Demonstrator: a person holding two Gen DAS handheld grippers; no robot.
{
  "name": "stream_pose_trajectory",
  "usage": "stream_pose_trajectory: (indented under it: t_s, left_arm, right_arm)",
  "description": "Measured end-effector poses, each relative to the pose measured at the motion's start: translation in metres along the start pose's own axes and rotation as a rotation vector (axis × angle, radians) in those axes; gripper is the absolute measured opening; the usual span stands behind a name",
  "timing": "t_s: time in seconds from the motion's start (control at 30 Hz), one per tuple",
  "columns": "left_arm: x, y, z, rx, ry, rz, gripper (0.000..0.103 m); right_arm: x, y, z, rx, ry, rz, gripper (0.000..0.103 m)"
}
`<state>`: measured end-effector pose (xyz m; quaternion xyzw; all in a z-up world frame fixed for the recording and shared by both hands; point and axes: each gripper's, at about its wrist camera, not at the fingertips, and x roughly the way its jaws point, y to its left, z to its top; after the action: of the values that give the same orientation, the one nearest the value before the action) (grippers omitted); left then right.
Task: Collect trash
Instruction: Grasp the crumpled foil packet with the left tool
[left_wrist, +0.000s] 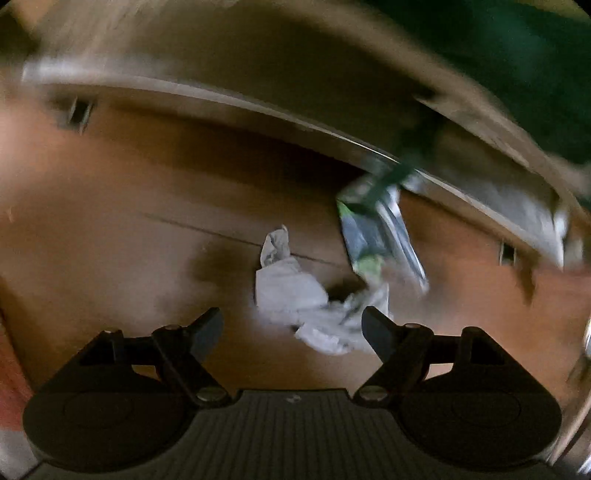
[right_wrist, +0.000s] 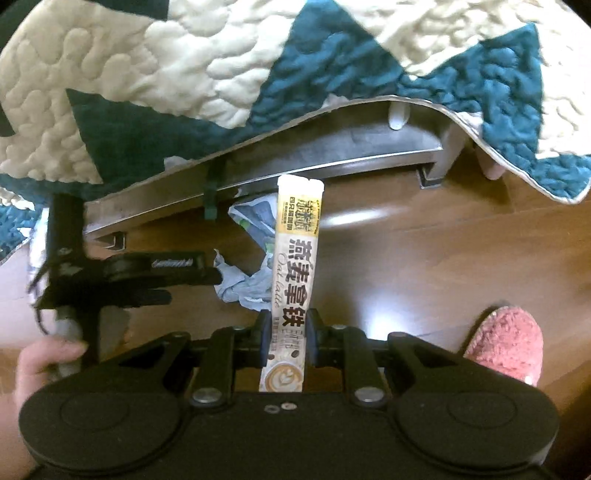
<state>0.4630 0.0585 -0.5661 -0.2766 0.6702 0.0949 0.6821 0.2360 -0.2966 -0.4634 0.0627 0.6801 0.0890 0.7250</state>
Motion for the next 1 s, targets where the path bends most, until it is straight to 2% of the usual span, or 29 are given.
stream_pose_trajectory:
  t_s: [0.1, 0.37, 0.43, 0.5, 0.57, 0.8, 1.0]
  left_arm:
    - [0.018, 0.008, 0.009, -0.108, 0.020, -0.026, 0.082]
    - [0.052, 0.008, 0.014, -0.193, 0.053, 0.023, 0.082]
    - [0.058, 0.005, 0.016, -0.181, 0.062, 0.035, 0.081]
    - [0.061, 0.000, 0.015, -0.166, 0.061, 0.041, 0.072]
    - [0.064, -0.005, 0.015, -0.149, 0.078, 0.039, 0.055]
    - [0.062, -0.015, 0.011, -0.098, 0.067, 0.056, 0.052]
    - [0.037, -0.020, -0.007, -0.032, 0.049, 0.070, 0.052]
  right_arm:
    - [0.003, -0.001, 0.002, 0.011, 0.005, 0.017, 0.019]
    - [0.011, 0.004, 0.001, 0.011, 0.037, 0.041, 0.019]
    - [0.012, 0.006, 0.001, 0.006, 0.040, 0.042, 0.019]
    - [0.012, 0.006, 0.001, 0.008, 0.041, 0.043, 0.019]
    - [0.012, 0.005, 0.001, 0.013, 0.044, 0.044, 0.019]
    - [0.015, 0.006, 0.001, 0.008, 0.043, 0.032, 0.019]
    - [0.016, 0.007, 0.002, -0.005, 0.032, 0.021, 0.019]
